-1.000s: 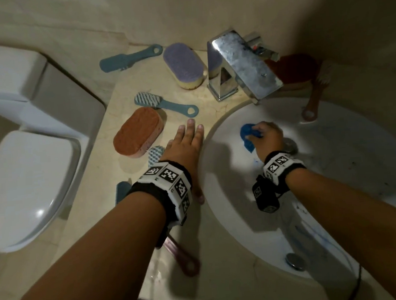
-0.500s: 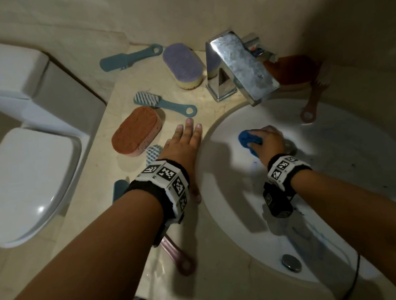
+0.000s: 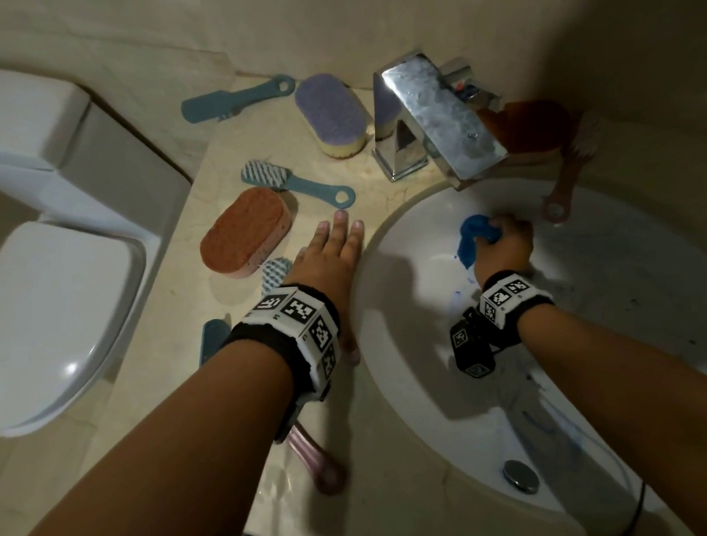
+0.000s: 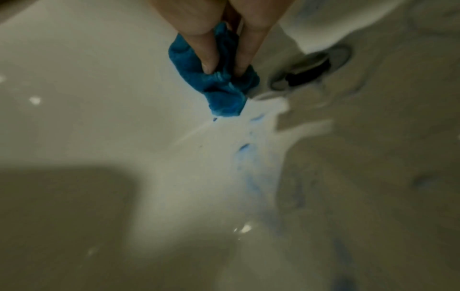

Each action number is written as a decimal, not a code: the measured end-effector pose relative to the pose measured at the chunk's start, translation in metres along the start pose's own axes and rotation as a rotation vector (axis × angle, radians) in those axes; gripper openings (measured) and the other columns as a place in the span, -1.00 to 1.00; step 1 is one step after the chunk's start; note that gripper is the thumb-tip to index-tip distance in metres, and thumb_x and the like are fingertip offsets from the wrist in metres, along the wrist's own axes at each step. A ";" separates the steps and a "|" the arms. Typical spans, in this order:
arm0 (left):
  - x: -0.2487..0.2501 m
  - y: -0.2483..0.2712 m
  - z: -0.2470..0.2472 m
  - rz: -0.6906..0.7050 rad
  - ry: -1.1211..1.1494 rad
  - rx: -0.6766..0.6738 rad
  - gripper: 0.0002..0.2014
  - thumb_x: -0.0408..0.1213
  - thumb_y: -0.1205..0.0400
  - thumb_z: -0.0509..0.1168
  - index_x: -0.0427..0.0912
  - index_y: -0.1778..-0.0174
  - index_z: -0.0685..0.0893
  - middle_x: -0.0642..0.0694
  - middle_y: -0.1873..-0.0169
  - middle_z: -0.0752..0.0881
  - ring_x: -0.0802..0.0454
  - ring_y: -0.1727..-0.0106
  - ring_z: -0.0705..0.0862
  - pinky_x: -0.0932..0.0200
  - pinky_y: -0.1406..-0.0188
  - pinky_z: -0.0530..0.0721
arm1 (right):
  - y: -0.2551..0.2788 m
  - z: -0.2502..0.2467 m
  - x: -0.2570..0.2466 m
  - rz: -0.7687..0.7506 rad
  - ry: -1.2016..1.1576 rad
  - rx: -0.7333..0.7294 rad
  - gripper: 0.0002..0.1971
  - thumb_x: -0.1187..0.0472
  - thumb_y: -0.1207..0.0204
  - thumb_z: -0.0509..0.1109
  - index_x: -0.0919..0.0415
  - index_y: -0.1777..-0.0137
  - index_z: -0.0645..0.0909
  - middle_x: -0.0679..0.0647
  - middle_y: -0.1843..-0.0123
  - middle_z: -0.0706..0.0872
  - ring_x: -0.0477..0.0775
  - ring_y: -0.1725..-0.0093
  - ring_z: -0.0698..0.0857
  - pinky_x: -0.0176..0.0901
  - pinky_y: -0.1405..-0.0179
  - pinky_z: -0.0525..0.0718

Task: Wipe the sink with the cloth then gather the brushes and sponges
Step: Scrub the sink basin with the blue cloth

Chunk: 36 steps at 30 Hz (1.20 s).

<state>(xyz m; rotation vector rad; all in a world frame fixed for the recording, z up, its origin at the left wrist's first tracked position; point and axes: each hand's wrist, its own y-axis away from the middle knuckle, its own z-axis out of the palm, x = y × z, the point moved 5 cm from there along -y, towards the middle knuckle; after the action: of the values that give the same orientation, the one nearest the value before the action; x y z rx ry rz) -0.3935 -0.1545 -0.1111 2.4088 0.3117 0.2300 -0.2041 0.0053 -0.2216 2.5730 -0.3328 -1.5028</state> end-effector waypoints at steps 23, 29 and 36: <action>0.002 0.003 -0.006 -0.010 0.040 -0.022 0.56 -0.12 -0.01 0.73 -0.15 -0.61 -0.40 -0.16 -0.61 -0.42 -0.18 -0.66 -0.31 -0.15 -0.67 -0.02 | 0.037 0.032 0.008 -0.443 0.749 -0.596 -0.60 0.28 -0.56 0.35 0.31 -0.40 0.53 0.28 -0.35 0.46 0.25 -0.33 0.51 -0.19 -0.41 0.32; 0.003 0.005 -0.007 -0.017 0.047 -0.021 0.56 -0.13 0.00 0.73 -0.14 -0.62 -0.39 -0.15 -0.61 -0.42 -0.17 -0.66 -0.31 -0.15 -0.67 -0.05 | 0.051 0.031 -0.006 -0.483 0.740 -0.671 -0.62 0.27 -0.57 0.32 0.24 -0.39 0.51 0.25 -0.37 0.54 0.26 -0.36 0.51 -0.10 -0.38 0.39; 0.003 0.005 -0.007 -0.022 0.038 -0.020 0.56 -0.14 -0.01 0.73 -0.14 -0.61 -0.40 -0.15 -0.61 -0.42 -0.17 -0.66 -0.31 -0.15 -0.66 -0.03 | 0.033 0.021 0.003 -0.381 0.915 -0.645 -0.61 0.23 -0.63 0.23 0.27 -0.45 0.47 0.28 -0.45 0.49 0.26 -0.42 0.45 -0.10 -0.44 0.31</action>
<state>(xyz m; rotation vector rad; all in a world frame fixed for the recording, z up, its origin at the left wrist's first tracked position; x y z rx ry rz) -0.3915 -0.1530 -0.1026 2.3820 0.3509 0.2683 -0.2254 -0.0272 -0.2268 2.4818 0.6571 -0.2474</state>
